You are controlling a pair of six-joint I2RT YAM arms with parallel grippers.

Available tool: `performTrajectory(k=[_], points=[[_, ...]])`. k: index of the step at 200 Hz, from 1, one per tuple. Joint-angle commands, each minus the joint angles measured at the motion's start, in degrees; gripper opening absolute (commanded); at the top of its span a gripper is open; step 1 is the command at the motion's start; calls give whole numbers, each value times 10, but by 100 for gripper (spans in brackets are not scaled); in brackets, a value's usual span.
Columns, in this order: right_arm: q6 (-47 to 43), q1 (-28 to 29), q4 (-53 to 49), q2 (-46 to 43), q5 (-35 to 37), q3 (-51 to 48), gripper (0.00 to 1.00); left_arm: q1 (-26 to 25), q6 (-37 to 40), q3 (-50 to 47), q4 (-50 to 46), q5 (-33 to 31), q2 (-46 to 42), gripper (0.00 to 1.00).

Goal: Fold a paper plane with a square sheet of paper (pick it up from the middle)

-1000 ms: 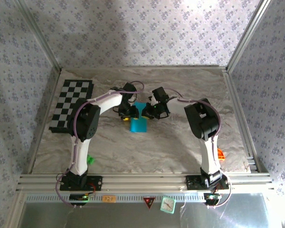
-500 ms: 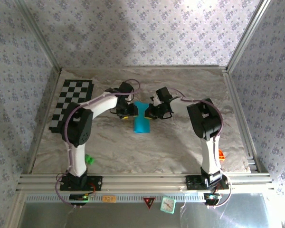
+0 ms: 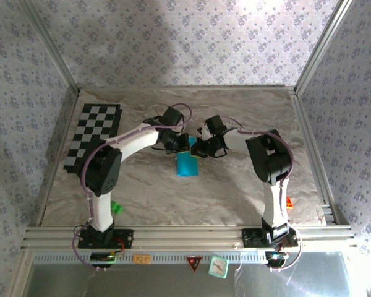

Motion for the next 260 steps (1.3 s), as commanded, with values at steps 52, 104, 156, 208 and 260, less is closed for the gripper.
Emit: performTrajectory(k=[52,104,156,208,260], points=[[-5,1,-132,50,116,-32,3,34,-5,-11,37,62,42,0],[-4,4,-139,55,125,-24,2,34,9,-10,46,87,58,0],[1,6,-146,63,131,-23,2,27,17,0,17,56,83,0],[3,7,-160,71,152,-25,2,47,37,-38,19,43,84,0],[2,4,-180,79,176,-30,2,111,60,-111,34,55,50,0]])
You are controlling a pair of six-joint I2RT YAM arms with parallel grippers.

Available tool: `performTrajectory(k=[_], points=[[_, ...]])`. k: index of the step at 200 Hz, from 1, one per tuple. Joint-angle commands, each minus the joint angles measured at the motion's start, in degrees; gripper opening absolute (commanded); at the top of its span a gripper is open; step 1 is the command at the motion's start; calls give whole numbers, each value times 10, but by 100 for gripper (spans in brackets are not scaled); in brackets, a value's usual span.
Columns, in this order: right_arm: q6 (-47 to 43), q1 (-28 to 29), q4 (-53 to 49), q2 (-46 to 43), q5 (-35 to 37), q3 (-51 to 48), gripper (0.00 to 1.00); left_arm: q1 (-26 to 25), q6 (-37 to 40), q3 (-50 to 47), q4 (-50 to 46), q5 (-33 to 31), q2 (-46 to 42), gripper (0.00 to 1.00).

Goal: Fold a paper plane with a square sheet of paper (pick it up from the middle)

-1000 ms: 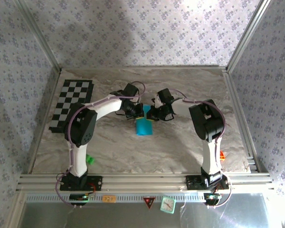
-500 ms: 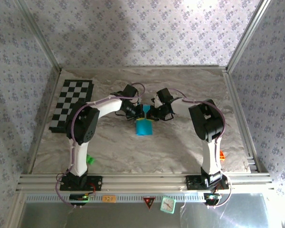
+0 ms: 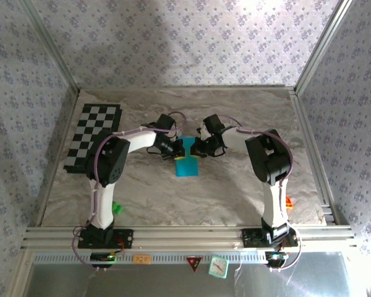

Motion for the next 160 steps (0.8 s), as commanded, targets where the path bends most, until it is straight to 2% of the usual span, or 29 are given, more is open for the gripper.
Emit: performTrajectory(k=[1,40,77,110,160], points=[[0,-3,-141,74,147,-47,2,48,19,-52,-41,-44,-17,0],[-5,-2,-143,77,149,-48,2,86,15,-80,-28,-45,-67,0],[-11,-3,-145,74,146,-43,2,45,-5,-56,10,-21,-97,0],[-8,-3,-140,77,141,-46,2,2,-23,-12,42,-2,-56,0],[-9,-4,-139,76,139,-48,2,11,-33,4,55,9,3,0]])
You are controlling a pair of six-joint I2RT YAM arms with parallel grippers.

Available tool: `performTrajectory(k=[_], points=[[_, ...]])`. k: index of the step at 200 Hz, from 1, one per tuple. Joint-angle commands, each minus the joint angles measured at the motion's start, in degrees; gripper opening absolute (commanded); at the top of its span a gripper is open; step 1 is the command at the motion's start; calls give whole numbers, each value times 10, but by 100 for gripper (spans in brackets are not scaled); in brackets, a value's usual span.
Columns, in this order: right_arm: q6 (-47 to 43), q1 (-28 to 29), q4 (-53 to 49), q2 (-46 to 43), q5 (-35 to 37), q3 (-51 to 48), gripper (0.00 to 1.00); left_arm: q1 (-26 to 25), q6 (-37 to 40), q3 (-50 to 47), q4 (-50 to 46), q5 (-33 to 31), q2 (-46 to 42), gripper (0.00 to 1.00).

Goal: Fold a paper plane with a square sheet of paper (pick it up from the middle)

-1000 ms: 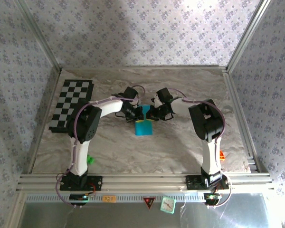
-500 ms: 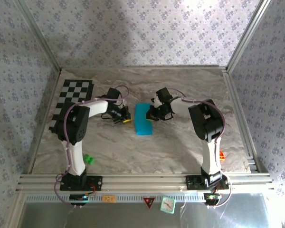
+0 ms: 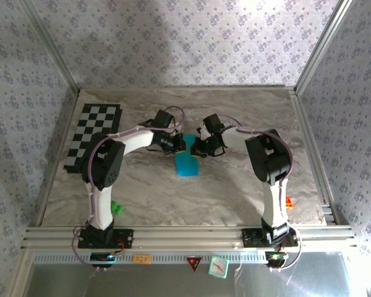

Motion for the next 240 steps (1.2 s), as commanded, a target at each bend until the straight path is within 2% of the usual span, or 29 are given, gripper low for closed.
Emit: performTrajectory(k=[1,77,92,121,154,191,240], points=[[-9,-4,-132,75,138,-53,2,17,-9,2,1,15,28,0],[-18,-7,-128,71,134,-52,2,115,25,-68,-9,-8,-18,0],[-21,-7,-127,71,132,-51,2,107,28,-56,-20,-10,-34,0],[-26,-5,-133,71,132,-45,2,52,20,-23,-13,-3,-45,0],[-27,-5,-134,74,133,-44,2,6,-11,15,16,13,2,0],[-28,-7,-140,73,134,-44,2,10,-2,59,-13,10,47,0],[-27,-9,-141,73,140,-45,2,39,17,46,-16,21,66,0]])
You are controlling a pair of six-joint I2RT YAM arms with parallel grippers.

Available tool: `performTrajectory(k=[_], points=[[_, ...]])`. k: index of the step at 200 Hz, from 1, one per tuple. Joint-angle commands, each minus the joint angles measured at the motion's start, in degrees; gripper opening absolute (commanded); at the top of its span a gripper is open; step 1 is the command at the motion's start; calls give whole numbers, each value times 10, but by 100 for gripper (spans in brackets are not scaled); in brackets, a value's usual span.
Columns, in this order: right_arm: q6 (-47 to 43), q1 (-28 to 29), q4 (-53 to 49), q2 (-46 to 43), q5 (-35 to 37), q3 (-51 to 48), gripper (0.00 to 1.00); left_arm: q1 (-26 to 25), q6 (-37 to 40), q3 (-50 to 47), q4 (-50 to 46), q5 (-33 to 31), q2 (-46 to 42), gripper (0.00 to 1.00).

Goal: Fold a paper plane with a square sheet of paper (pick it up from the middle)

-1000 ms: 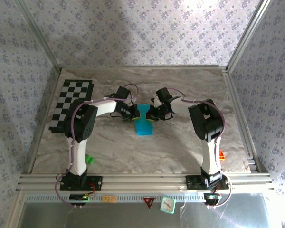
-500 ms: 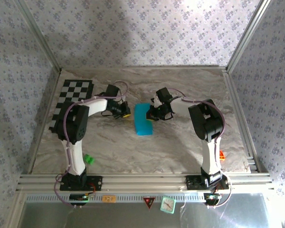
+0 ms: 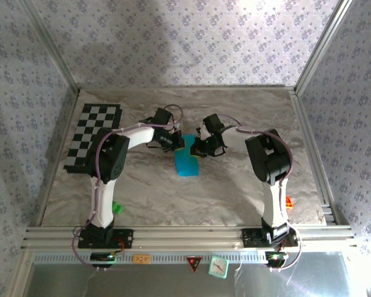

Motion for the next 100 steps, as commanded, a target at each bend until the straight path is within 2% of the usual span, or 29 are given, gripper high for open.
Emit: performTrajectory(k=[1,64,100], points=[[-13,-9,-138,73,140,-47,2,15,20,-2,-13,12,10,0],[-16,-14,-143,75,152,-52,1,92,56,-6,-8,34,23,0],[-16,-14,-142,74,153,-50,1,65,80,16,-15,57,-25,0]])
